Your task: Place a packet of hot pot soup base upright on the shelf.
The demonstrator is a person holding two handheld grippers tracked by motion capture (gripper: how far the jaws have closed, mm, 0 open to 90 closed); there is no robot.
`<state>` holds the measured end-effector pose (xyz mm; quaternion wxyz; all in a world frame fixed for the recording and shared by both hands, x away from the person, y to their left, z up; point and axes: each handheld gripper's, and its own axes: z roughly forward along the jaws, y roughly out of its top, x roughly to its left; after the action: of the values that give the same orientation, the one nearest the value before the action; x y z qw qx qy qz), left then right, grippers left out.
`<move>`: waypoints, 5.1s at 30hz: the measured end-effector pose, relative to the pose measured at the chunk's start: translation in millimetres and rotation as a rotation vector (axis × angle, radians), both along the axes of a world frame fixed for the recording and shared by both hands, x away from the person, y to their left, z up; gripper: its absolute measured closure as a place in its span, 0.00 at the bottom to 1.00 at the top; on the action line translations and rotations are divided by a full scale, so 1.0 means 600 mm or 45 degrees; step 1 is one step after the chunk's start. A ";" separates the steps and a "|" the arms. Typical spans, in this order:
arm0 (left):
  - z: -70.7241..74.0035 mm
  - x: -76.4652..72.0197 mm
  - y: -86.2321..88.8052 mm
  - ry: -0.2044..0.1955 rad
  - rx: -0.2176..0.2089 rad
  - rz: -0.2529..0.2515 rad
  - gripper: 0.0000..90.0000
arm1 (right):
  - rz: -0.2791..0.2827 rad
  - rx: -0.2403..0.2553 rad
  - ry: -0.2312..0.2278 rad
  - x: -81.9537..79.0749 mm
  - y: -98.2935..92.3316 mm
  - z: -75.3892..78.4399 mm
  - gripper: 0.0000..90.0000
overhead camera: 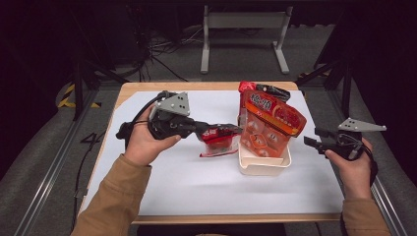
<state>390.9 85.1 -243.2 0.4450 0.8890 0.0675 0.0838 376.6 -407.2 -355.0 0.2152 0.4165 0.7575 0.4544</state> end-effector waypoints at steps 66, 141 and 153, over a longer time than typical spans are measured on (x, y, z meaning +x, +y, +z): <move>-0.047 0.030 -0.178 -0.034 -0.083 -0.202 1.00 | 0.036 0.045 -0.035 0.000 -0.005 -0.004 0.42; -0.067 0.021 -0.132 0.082 -0.102 0.012 0.37 | 0.065 0.036 0.032 0.008 0.007 -0.018 0.38; -0.059 -0.001 -0.030 0.037 -0.153 0.172 0.36 | 0.065 0.041 0.002 0.007 0.005 -0.018 0.37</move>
<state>390.4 67.2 -278.6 0.4900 0.8552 0.1386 0.0963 380.6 -404.0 -365.7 0.1963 0.4008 0.7605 0.4717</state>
